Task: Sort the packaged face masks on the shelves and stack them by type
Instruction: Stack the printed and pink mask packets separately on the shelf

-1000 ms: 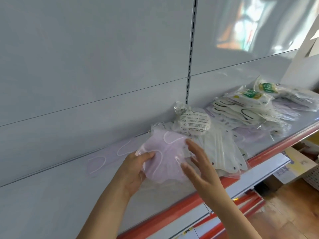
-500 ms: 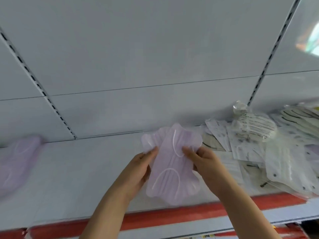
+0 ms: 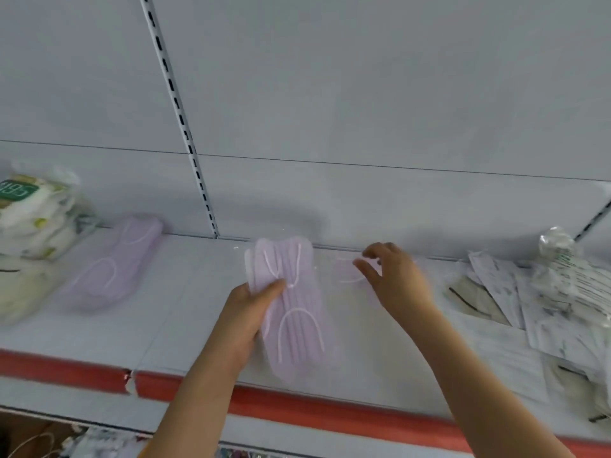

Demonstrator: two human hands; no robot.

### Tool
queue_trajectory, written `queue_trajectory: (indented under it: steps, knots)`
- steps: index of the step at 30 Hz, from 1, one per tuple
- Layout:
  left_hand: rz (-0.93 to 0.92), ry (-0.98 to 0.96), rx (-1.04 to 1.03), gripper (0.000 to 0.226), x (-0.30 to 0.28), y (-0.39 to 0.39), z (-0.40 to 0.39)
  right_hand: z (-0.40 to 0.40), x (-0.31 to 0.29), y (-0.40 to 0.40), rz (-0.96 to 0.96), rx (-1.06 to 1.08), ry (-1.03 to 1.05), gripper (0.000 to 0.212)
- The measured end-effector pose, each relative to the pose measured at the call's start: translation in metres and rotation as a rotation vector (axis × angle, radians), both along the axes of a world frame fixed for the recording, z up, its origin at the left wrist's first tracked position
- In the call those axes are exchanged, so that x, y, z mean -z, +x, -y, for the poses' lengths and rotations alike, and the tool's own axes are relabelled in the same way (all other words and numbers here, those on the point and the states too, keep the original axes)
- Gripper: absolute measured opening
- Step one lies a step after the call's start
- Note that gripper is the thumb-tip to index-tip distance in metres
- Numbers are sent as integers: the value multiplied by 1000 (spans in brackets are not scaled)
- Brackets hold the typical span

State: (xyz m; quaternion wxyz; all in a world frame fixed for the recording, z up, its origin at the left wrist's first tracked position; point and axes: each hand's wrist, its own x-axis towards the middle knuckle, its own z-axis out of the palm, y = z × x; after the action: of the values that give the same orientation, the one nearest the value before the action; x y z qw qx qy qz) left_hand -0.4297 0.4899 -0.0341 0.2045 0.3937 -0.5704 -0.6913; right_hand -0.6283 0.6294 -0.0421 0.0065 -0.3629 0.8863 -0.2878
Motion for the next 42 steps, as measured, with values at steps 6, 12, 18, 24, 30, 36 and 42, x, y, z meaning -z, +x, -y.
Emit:
queue_trajectory:
  steps: [6, 12, 18, 24, 30, 36, 42]
  knots:
    - [-4, 42, -55, 10, 5, 9, 12, -5, 5, -26, -64, -4, 345, 34]
    - [12, -19, -160, 17, 6, 2, 5, -3, -25, 10, -1, 211, -131, 48]
    - [-266, 172, 20, 49, -9, -15, -33, 19, -36, 94, 250, -113, -249, 28]
    - [-135, 35, 108, 28, 3, -27, -31, -47, -24, 76, 493, -265, -330, 28]
    - [-46, 44, 158, 15, 9, -53, -47, -144, 3, 13, 66, 216, 309, 82]
    - [-21, 15, 237, 10, 10, -73, -60, -151, 21, 21, -47, 330, 0, 14]
    - [-10, 19, 343, 14, 4, -77, -66, -138, -10, 33, 339, 413, -630, 12]
